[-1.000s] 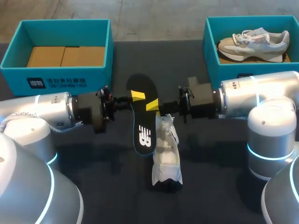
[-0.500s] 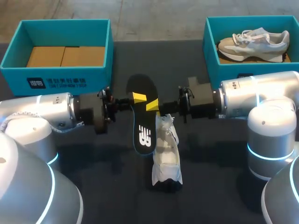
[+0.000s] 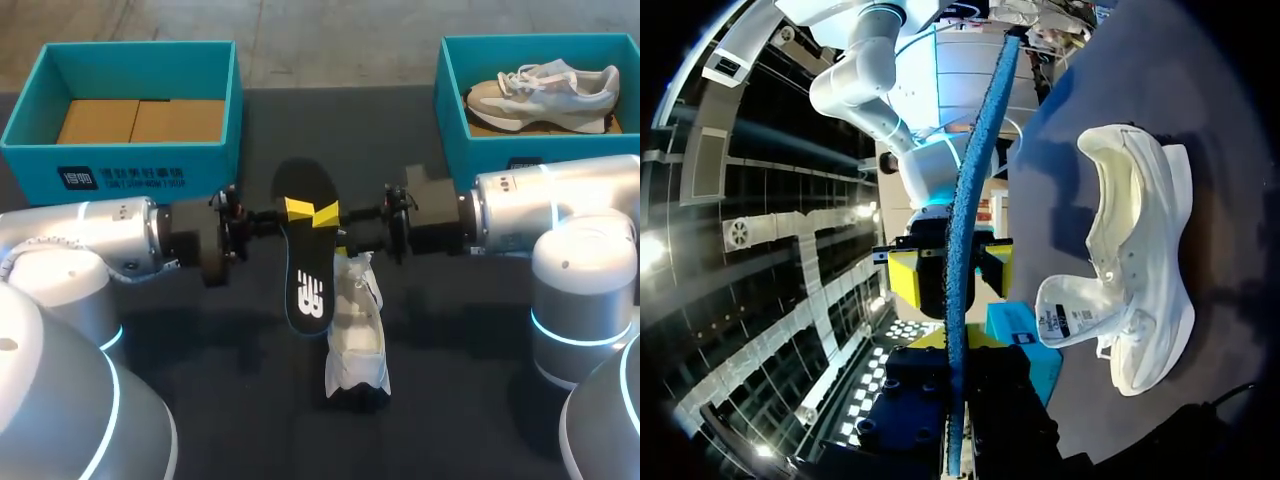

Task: Take the shoe out of the shoebox, open the shoe tongue, remove and reinsert the insole, then place the shoe into the shoebox

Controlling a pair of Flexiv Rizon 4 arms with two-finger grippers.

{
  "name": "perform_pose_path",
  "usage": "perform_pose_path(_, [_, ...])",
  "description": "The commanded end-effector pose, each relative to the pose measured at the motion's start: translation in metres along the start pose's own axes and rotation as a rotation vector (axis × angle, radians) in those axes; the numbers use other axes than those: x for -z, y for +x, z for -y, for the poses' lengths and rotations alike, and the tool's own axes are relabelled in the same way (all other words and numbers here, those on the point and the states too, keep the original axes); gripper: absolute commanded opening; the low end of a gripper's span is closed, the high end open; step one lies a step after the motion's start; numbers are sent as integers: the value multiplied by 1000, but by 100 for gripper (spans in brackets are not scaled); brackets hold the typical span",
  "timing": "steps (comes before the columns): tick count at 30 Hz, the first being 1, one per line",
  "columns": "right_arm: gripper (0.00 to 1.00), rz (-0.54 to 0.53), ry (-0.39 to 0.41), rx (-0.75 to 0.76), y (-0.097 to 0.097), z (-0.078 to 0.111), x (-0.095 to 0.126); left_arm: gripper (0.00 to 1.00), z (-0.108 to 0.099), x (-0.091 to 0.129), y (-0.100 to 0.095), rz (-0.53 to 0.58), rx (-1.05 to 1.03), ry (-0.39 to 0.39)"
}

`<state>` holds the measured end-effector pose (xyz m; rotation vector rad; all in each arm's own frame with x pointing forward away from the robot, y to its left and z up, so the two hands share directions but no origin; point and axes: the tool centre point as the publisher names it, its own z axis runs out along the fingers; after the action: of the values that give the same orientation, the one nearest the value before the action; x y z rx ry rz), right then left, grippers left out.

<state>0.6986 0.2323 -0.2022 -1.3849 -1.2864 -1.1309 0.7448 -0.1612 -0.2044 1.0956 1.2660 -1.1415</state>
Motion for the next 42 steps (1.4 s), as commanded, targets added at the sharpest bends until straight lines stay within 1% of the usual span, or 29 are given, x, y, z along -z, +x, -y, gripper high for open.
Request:
perform_pose_path(1, [100, 13, -13, -5, 0, 9, 16, 0, 8, 14, -2, -22, 10, 8])
perform_pose_path(4, [100, 29, -20, -17, -4, 13, 26, 0, 13, 21, 1, -39, 25, 19])
perform_pose_path(9, [100, 64, -2, -28, -10, 22, 41, 0, 25, 30, 6, -71, 59, 53])
perform_pose_path(13, [100, 87, -3, -35, -15, 28, 57, 0, 38, 35, 9, -93, 106, 98])
perform_pose_path(15, [100, 96, 10, -35, -18, 33, 65, 0, 44, 37, 9, -110, 117, 119])
perform_pose_path(20, [100, 134, 56, -25, -28, 42, 81, 0, 62, 40, 6, -157, 166, 172])
perform_pose_path(23, [100, 132, 68, -17, -33, 49, 89, 0, 74, 40, 6, -180, 186, 196])
perform_pose_path(28, [100, 135, 81, -4, -36, 59, 102, 0, 92, 38, 8, -200, 221, 212])
perform_pose_path(33, [100, 157, 141, 13, -37, 69, 112, 0, 110, 34, 12, -223, 257, 230])
perform_pose_path(39, [100, 159, 196, 37, -46, 82, 124, 0, 133, 28, 23, -267, 284, 236])
perform_pose_path(40, [100, 156, 213, 44, -47, 86, 125, 0, 136, 28, 24, -267, 292, 239])
perform_pose_path(42, [100, 160, 278, 43, -50, 94, 125, 0, 142, 28, 25, -269, 318, 250])
